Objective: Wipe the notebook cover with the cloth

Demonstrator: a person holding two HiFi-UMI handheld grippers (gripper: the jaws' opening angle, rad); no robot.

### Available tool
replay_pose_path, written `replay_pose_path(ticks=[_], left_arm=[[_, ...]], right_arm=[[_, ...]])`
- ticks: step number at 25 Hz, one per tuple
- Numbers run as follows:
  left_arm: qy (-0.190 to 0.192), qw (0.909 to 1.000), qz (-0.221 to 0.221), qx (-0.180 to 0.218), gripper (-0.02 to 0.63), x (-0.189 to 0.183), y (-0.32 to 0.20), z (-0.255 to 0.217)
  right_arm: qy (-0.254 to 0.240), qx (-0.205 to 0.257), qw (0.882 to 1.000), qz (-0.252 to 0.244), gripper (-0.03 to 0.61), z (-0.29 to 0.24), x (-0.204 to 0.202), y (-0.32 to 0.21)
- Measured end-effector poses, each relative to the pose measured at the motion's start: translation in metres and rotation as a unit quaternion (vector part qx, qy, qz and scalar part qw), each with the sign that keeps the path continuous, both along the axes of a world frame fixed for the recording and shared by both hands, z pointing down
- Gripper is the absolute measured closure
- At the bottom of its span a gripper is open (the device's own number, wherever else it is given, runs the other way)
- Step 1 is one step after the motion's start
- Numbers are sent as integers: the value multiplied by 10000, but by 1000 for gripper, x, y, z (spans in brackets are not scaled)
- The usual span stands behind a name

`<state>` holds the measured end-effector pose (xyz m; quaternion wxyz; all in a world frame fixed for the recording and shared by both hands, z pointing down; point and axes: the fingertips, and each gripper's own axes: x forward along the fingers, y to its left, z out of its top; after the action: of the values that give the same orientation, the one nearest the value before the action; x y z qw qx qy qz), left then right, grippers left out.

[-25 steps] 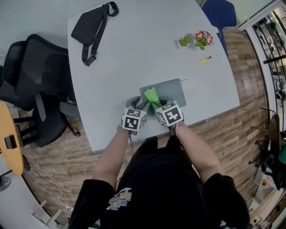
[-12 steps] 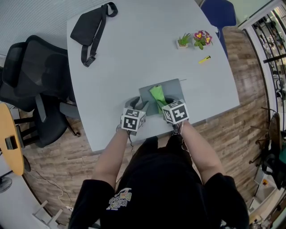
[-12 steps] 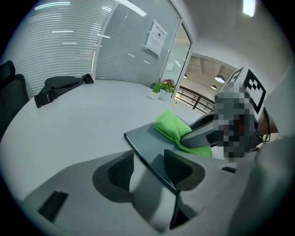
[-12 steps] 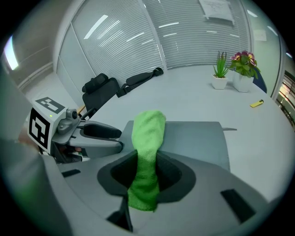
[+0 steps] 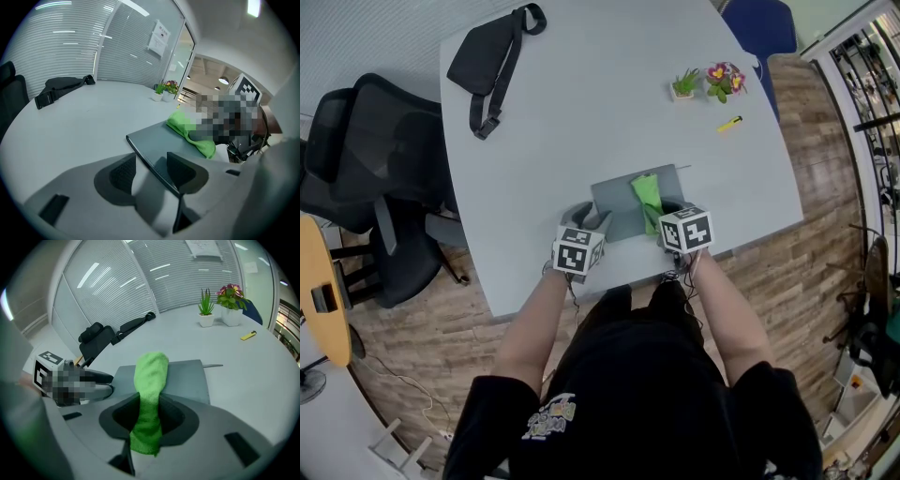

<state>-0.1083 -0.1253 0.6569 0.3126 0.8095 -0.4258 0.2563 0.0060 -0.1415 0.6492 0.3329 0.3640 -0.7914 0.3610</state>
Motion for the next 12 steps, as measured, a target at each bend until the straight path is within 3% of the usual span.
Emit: replay_pose_path(ticks=[12], left_arm=[[2,10000,8,-10,417,-1,0,-1]], right_arm=[[-3,-8,9983,590,468,-1,51,-15]])
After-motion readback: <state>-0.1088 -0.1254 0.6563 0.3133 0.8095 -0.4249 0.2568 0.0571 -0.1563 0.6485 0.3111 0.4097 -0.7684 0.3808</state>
